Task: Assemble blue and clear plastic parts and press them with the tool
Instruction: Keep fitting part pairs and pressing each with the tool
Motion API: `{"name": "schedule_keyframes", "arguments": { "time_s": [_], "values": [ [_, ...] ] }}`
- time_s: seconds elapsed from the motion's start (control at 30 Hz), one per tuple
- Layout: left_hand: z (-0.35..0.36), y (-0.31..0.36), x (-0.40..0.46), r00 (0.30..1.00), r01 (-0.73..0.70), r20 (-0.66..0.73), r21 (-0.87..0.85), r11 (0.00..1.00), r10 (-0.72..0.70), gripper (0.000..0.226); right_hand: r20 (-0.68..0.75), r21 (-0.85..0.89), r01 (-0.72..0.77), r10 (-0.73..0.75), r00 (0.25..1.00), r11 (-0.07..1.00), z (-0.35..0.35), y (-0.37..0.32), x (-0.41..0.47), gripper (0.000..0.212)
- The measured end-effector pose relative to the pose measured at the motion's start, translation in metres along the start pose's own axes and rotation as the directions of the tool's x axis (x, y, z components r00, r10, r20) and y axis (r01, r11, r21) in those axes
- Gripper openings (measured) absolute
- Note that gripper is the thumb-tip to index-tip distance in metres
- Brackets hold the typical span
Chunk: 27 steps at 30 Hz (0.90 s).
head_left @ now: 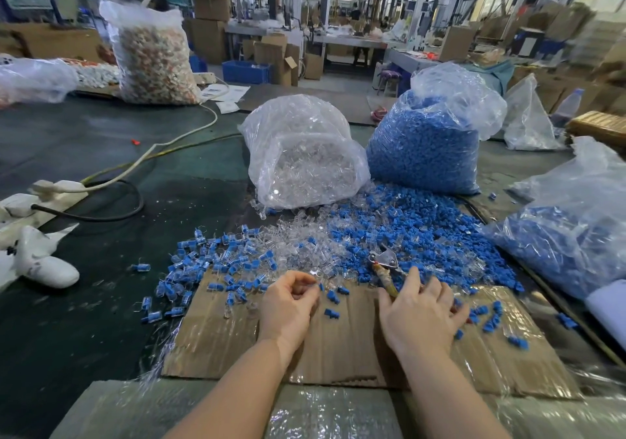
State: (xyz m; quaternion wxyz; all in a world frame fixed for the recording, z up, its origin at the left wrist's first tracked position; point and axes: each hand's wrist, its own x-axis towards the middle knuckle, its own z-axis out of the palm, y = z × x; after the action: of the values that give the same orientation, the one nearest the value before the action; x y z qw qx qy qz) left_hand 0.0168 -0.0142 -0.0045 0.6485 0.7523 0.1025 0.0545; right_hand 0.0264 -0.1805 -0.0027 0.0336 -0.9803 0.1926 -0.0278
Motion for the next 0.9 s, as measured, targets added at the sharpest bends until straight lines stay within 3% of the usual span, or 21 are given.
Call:
{"name": "schedule_keyframes", "arguments": {
  "time_s": [0.1, 0.33, 0.4, 0.5, 0.57, 0.67, 0.9],
  "values": [
    [-0.001, 0.005, 0.001, 0.996, 0.083, 0.032, -0.129, 0.988, -0.079, 0.01, 0.075, -0.052, 0.009, -0.005, 0.997, 0.999, -0.001, 0.006, 0.006, 0.073],
    [-0.005, 0.015, 0.007, 0.989, 0.145, 0.037, -0.201, 0.969, -0.14, 0.01, -0.099, -0.162, 0.18, -0.198, 0.975, 0.97, -0.017, 0.0, 0.001, 0.055],
    [-0.005, 0.02, 0.012, 0.991, 0.134, 0.024, -0.208, 0.969, -0.131, 0.01, -0.077, -0.092, 0.251, -0.258, 0.963, 0.964, -0.029, -0.005, 0.003, 0.052],
    [-0.003, 0.03, 0.02, 0.988, 0.151, 0.008, -0.278, 0.949, -0.154, 0.008, 0.09, 0.256, 0.335, -0.367, 0.926, 0.907, -0.047, -0.018, 0.004, 0.039],
    [-0.003, 0.036, 0.024, 0.985, 0.163, 0.001, -0.321, 0.933, -0.172, 0.008, 0.217, 0.494, 0.282, -0.43, 0.876, 0.823, -0.057, -0.025, 0.002, 0.035],
    [-0.005, 0.04, 0.03, 0.983, 0.172, -0.011, -0.306, 0.936, -0.184, 0.008, 0.368, 0.724, 0.073, -0.474, 0.8, 0.686, -0.068, -0.029, -0.006, 0.033],
    [-0.009, 0.037, 0.033, 0.97, 0.209, -0.051, -0.337, 0.918, -0.239, 0.009, 0.524, 0.751, -0.13, -0.465, 0.714, 0.647, -0.081, -0.03, -0.017, 0.036]
  ]
}}
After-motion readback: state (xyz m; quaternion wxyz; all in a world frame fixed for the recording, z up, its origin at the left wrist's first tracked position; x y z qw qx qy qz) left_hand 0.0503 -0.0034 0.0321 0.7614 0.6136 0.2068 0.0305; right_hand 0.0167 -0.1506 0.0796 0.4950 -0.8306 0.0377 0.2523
